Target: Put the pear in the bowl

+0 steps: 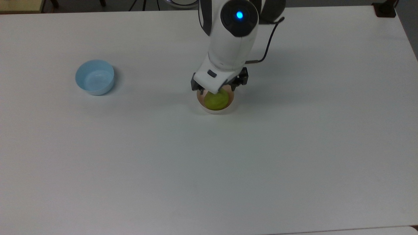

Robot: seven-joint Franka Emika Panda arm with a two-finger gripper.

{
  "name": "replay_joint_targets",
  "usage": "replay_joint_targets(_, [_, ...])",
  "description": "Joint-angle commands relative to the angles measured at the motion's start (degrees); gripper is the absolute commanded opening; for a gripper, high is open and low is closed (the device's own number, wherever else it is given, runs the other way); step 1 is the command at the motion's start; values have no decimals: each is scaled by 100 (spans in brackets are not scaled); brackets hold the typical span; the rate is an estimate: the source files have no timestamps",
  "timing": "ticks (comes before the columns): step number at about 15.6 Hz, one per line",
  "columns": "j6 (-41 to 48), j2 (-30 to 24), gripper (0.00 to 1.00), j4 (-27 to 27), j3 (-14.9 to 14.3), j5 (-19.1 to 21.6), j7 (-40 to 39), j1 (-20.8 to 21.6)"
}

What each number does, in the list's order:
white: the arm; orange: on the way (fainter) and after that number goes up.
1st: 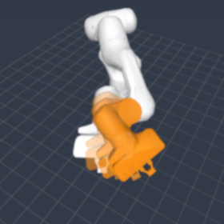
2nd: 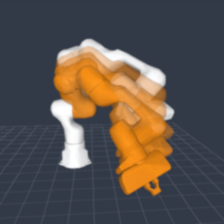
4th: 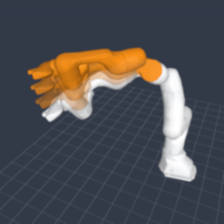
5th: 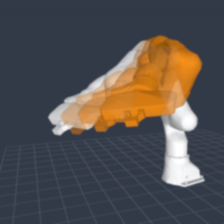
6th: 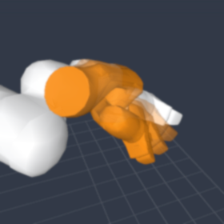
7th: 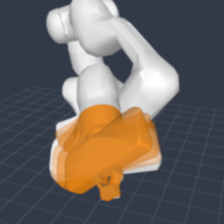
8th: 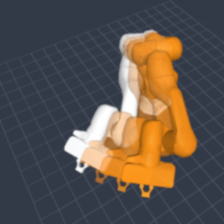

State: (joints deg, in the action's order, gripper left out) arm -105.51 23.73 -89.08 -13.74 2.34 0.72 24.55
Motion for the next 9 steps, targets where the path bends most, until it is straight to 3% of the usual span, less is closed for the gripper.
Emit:
replay_joint_targets(1, [469, -913, 100, -145, 12, 3, 51, -423])
replay_joint_targets(6, [540, -1397, 100, -136, 21, -146, 51, -1372])
replay_joint_targets(9, [540, -1512, 100, -145, 397, -234, 42, -2047])
